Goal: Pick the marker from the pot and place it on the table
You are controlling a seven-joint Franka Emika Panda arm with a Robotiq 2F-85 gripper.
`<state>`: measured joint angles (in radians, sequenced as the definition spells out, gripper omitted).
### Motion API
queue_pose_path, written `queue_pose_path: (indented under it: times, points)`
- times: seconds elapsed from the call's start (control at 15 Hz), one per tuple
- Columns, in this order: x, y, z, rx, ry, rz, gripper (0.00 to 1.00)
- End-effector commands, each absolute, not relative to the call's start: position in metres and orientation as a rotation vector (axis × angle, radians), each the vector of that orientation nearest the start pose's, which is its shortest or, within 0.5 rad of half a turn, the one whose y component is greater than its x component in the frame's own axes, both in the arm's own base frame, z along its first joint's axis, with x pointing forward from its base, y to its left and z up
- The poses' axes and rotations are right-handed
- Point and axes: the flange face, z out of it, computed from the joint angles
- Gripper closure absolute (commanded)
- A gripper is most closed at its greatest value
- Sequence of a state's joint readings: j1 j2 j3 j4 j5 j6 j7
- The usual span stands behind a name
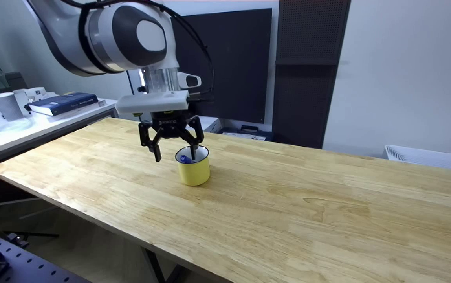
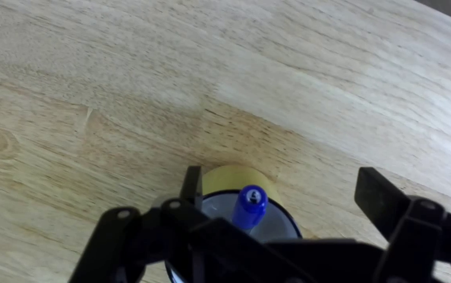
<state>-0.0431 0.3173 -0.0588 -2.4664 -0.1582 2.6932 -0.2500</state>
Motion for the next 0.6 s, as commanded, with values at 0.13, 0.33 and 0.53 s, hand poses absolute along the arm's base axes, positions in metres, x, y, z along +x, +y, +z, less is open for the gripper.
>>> queue_pose_path:
  times: [0.13,0.33,0.53]
  points:
    - [0.483,-0.047,0.158,-3.184,-0.437,0.157,0.0]
    - [0.491,-0.048,0.158,-3.189,-0.44,0.147,0.0]
    - [0.498,-0.048,0.157,-3.19,-0.446,0.142,0.26]
